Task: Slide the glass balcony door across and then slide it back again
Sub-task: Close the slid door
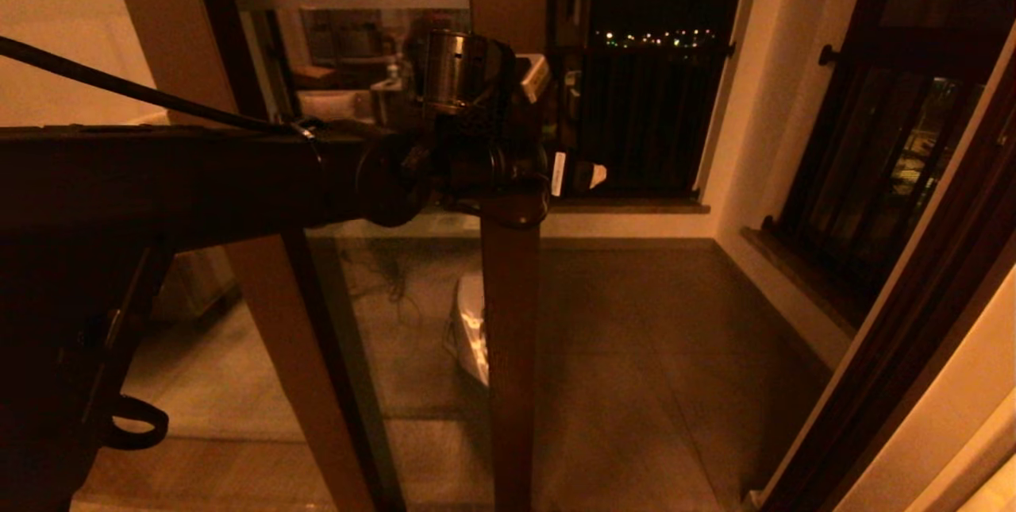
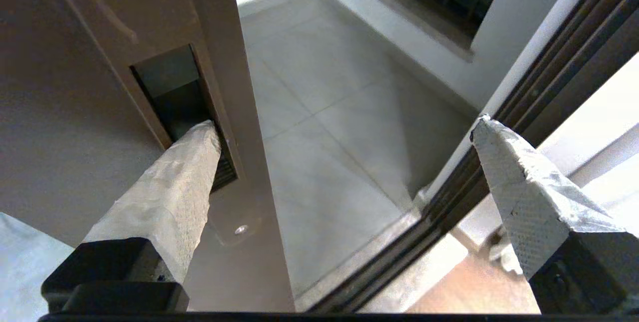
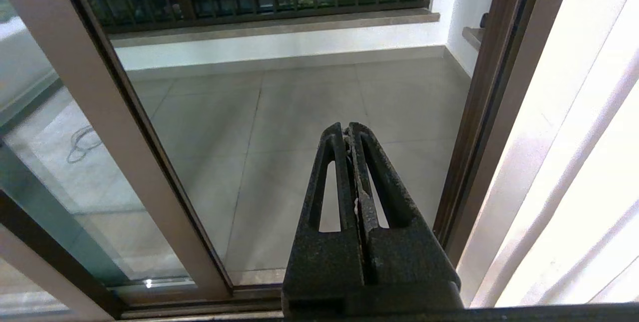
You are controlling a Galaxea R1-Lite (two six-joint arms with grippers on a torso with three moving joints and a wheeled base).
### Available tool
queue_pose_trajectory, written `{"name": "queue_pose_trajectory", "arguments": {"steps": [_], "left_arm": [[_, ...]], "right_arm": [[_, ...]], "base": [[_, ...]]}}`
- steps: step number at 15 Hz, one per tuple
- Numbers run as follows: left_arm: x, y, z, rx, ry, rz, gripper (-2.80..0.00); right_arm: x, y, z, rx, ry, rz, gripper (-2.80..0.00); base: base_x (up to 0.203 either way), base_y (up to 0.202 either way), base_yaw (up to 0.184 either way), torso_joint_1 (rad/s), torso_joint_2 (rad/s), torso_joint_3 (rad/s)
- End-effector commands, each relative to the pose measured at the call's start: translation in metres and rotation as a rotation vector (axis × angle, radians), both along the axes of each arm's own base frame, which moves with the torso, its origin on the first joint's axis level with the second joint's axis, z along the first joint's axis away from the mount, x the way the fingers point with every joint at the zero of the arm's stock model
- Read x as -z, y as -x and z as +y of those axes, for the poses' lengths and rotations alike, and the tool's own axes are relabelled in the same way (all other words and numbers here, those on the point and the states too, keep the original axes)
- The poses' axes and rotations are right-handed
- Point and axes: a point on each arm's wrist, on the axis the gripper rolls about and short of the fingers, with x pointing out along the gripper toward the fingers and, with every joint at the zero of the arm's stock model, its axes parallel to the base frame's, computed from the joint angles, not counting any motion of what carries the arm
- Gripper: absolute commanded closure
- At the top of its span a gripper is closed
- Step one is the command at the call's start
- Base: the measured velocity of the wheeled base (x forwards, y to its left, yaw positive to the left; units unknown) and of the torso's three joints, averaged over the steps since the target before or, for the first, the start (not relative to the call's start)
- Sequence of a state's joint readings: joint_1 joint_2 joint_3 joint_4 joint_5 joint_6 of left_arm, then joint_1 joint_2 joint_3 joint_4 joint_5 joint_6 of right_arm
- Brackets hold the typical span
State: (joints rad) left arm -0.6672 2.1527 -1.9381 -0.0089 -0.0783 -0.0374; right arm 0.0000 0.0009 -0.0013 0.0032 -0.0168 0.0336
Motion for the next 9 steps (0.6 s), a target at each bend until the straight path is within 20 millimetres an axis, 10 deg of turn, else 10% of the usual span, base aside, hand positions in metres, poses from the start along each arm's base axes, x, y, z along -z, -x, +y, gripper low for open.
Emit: {"name": "queue_pose_trajectory", "arguments": {"steps": [1,9], "left_arm": [[0.0056,-0.0032,-0.006,0.006,0.01,-0.014,-2.8],[0.0071,0.0016,-0.014,0.026,0.01,-0.016,-2.8]], "right_arm": [[-0.0001,0.0,0.0,0.0,0.0,0.0,0.0],[-0.0001,0.0,0.0,0.0,0.0,0.0,0.0]], "base": [[0.0,0.0,0.0,0.0,0.0,0.0],[0.0,0.0,0.0,0.0,0.0,0.0]]}}
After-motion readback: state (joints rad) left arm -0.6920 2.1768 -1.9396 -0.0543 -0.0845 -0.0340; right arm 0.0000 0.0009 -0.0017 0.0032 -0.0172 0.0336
